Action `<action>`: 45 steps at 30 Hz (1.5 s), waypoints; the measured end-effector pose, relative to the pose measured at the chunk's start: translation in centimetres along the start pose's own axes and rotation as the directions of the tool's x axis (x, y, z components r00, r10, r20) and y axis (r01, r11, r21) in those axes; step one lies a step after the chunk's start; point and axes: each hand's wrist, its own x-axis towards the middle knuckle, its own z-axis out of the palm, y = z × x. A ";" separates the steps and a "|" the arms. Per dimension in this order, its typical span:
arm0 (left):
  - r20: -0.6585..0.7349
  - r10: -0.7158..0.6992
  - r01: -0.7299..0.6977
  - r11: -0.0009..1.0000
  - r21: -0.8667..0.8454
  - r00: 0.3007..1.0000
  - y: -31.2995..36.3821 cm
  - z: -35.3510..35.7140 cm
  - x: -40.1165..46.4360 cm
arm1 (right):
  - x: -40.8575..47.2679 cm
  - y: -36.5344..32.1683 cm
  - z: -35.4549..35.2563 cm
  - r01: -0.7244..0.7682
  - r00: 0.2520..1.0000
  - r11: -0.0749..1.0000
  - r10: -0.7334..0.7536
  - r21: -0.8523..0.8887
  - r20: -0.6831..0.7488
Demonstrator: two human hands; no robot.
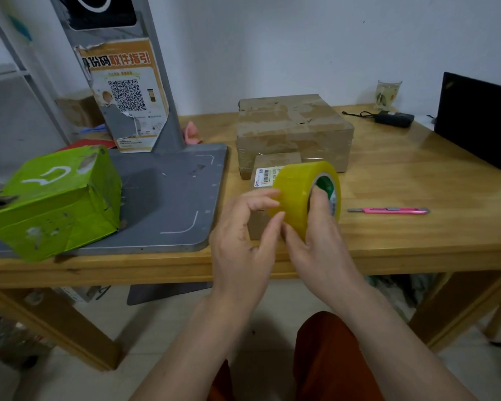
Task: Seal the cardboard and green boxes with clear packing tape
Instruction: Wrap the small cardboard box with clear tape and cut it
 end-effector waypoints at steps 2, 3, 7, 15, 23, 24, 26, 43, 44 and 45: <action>-0.026 -0.014 0.013 1.000 -0.029 1.000 0.0 -0.1 0.3 | -0.1 -0.2 0.0 -0.010 1.000 1.000 0.010 0.013 -0.011; -0.039 -0.014 0.013 1.000 -0.015 0.999 0.0 -0.1 0.4 | -0.1 -0.3 0.0 -0.011 1.000 1.000 0.011 0.021 -0.016; 0.001 -0.133 0.133 0.991 -0.023 0.991 0.8 -0.7 1.4 | -0.1 -0.4 -0.3 -0.030 0.999 0.998 0.031 0.047 -0.022; 0.093 -0.452 0.461 0.873 -0.159 0.887 1.7 -1.7 3.9 | -0.8 -0.4 -0.7 -0.148 0.981 0.972 0.122 0.181 0.150; 0.171 -0.405 0.425 0.899 -0.105 0.898 1.6 -2.5 4.6 | -1.3 -0.4 -0.1 0.019 0.995 0.998 -0.013 -0.059 0.096; 0.156 -0.395 0.414 0.902 -0.121 0.905 1.6 -2.5 4.5 | -1.4 -0.5 -0.1 0.049 0.995 0.993 -0.039 -0.111 0.090; 0.135 -0.362 0.382 0.909 -0.166 0.922 1.4 -2.5 4.1 | -1.5 -1.0 -0.3 0.081 0.994 0.975 -0.063 -0.206 0.094; 0.059 -0.380 0.375 0.856 -0.355 0.923 2.4 -1.5 3.9 | -0.3 -0.7 -1.8 -0.118 0.991 0.987 0.123 -0.110 0.043; 0.048 -0.368 0.362 0.872 -0.329 0.929 2.3 -1.5 4.1 | -0.3 -0.8 -1.9 -0.119 0.992 0.989 0.122 -0.087 0.036; 0.040 -0.361 0.355 0.883 -0.307 0.932 2.1 -1.4 4.3 | -0.3 -1.0 -2.1 -0.122 0.992 0.991 0.123 -0.064 0.024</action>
